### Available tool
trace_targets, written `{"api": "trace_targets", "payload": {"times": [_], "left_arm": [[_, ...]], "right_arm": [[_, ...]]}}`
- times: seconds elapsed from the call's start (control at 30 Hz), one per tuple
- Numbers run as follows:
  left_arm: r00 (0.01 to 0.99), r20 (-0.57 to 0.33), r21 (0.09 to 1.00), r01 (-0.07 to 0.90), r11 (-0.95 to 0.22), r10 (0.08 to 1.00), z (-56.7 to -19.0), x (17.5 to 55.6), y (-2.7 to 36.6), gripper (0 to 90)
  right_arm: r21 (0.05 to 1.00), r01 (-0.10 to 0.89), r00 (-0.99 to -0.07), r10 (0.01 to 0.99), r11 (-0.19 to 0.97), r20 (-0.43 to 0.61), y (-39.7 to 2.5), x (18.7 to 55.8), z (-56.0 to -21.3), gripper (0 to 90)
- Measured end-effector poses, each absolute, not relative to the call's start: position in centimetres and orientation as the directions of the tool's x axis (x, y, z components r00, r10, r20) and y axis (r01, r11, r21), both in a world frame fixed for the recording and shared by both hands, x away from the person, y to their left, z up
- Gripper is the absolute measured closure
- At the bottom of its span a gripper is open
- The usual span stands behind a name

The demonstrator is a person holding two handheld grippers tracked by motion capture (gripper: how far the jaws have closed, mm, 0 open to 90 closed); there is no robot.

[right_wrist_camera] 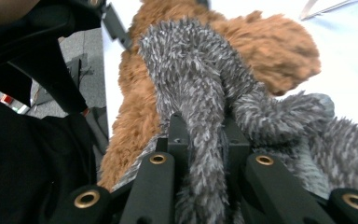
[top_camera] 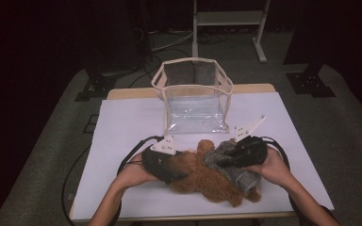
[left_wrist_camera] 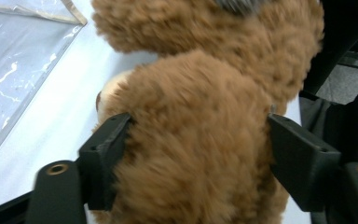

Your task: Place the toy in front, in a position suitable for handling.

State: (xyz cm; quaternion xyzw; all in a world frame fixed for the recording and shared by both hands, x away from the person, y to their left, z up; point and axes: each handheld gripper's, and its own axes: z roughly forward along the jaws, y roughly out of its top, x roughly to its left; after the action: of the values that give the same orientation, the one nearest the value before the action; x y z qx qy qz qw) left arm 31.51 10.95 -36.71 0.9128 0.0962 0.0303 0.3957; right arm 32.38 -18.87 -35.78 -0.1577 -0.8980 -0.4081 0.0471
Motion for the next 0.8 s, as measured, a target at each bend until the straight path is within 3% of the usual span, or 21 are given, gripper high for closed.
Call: {"api": "trace_targets", "payload": {"times": [0.1,0.2,0.3,0.63,0.8], "left_arm": [[0.982,-0.02,0.725,0.143,-0.674,0.188,-36.7,31.2,10.3,23.1],[0.985,0.014,0.714,0.11,-0.692,0.17,-37.0,30.9,10.2,39.5],[0.985,0.023,0.716,0.104,-0.691,0.171,-37.1,30.5,10.5,47.3],[0.984,0.016,0.735,0.108,-0.669,0.176,-37.5,30.0,11.0,48.0],[0.986,0.022,0.725,0.098,-0.681,0.166,-37.4,29.9,10.9,47.9]], "right_arm": [[0.722,0.299,-0.953,0.228,0.624,0.197,-18.6,31.2,-35.8,78.0],[0.724,0.263,-0.963,0.219,0.638,0.157,-18.4,30.3,-35.7,78.0],[0.733,0.268,-0.961,0.226,0.626,0.158,-19.4,30.4,-35.3,77.9],[0.721,0.335,-0.936,0.304,0.606,0.179,-24.2,30.8,-34.4,77.7],[0.719,0.318,-0.939,0.309,0.619,0.149,-23.8,31.2,-33.3,77.6]]}}
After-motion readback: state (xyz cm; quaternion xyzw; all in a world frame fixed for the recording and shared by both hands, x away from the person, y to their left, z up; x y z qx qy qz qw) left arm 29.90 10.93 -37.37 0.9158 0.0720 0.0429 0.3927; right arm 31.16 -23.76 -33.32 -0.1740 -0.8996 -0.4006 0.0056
